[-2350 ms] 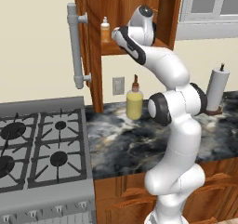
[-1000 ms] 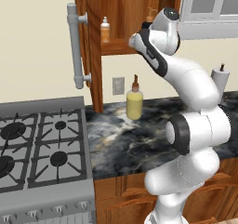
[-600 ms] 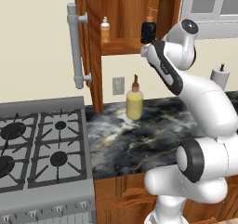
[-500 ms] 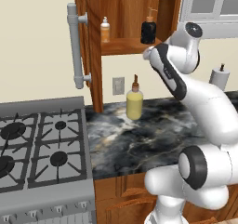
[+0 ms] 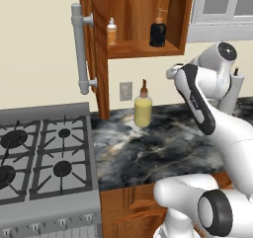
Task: Pick the soap dispenser and dish brush from the cabinet and place them on the counter.
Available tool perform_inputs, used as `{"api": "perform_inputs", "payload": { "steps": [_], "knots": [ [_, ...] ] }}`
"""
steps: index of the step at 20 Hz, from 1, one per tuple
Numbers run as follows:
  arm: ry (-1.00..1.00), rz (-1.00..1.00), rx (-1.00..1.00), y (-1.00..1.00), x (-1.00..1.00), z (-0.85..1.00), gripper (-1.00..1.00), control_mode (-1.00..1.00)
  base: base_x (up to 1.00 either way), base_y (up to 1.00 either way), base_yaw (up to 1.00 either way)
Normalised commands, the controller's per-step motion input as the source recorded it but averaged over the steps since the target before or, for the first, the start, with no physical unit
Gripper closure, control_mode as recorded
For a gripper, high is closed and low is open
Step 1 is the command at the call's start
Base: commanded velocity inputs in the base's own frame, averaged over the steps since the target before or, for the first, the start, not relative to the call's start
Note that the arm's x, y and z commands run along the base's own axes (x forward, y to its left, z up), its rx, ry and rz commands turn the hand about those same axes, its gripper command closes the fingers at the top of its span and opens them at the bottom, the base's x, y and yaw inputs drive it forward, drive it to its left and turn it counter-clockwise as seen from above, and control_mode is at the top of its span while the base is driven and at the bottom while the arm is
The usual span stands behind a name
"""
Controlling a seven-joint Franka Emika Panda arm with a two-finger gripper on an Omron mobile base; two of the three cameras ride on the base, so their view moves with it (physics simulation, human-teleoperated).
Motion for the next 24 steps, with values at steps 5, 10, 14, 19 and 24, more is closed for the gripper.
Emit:
{"api": "perform_inputs", "payload": {
  "steps": [5, 10, 14, 19, 24],
  "knots": [
    [0.00, 0.00, 0.00, -0.23, -0.34, -0.23, 1.00, -1.00, 0.00, 0.00, 0.00],
    [0.00, 0.00, 0.00, -0.27, -0.16, -0.25, 1.00, -1.00, 0.00, 0.00, 0.00],
    [0.00, 0.00, 0.00, -0.30, -0.08, -0.26, 1.00, -1.00, 0.00, 0.00, 0.00],
    [0.00, 0.00, -0.01, -0.23, 0.00, -0.39, 1.00, -1.00, 0.00, 0.00, 0.00],
    [0.00, 0.00, 0.00, -0.27, 0.00, -0.43, 1.00, -1.00, 0.00, 0.00, 0.00]
  ]
}}
